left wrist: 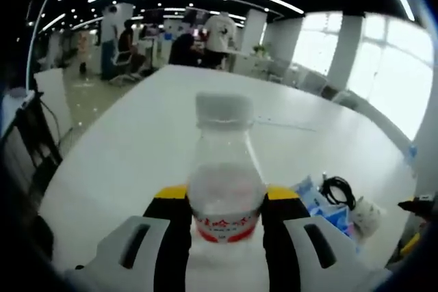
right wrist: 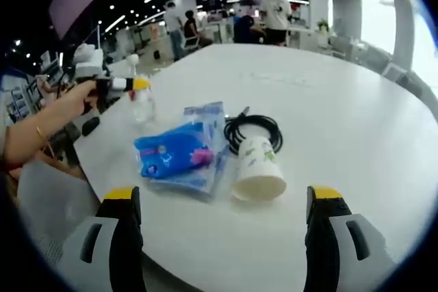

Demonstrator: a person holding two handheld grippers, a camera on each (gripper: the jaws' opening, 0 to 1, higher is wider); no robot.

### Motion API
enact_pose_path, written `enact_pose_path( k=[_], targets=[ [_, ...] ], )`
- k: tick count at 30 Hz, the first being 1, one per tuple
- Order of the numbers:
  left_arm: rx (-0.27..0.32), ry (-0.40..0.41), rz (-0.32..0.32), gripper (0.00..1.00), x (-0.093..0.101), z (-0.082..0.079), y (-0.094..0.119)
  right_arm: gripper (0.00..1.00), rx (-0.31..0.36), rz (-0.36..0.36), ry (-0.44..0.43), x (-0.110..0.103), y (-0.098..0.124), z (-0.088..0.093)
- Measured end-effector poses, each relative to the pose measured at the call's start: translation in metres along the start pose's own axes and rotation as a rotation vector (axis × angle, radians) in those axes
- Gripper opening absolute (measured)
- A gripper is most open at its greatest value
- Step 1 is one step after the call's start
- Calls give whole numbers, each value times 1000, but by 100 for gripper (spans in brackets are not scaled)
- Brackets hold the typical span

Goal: Arrange the tabletop items into an orderly group along one side of the table until the central work area is clear of visible clutter.

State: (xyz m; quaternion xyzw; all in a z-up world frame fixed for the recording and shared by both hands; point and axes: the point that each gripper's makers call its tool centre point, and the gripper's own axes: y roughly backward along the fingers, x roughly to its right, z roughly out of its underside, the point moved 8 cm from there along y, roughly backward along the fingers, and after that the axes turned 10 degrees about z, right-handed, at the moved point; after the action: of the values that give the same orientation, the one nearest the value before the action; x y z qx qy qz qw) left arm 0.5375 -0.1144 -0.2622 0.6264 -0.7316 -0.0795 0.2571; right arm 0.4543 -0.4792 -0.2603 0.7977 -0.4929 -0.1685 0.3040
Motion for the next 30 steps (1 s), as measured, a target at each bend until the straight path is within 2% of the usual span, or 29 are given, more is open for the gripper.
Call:
enact_pose_path(
  k=[6, 15, 23, 28, 30],
  targets=[
    [31, -36, -1, 37, 0, -14, -8, 100, 1, 0, -5, 1, -1, 0],
    [91, -34, -10, 37, -6, -40, -28, 100, -16, 9, -4, 3, -3, 3],
    [91, -73, -8, 37, -11, -54, -47, 100, -41, 11, -17, 5, -5, 7],
    [92, -77, 6, 37, -14, -57, -56, 100, -54, 17, -24, 7, -7, 8],
    [79, -121, 2, 37, -16, -58, -61, 100, -59, 19, -26, 7, -7, 9]
  ],
)
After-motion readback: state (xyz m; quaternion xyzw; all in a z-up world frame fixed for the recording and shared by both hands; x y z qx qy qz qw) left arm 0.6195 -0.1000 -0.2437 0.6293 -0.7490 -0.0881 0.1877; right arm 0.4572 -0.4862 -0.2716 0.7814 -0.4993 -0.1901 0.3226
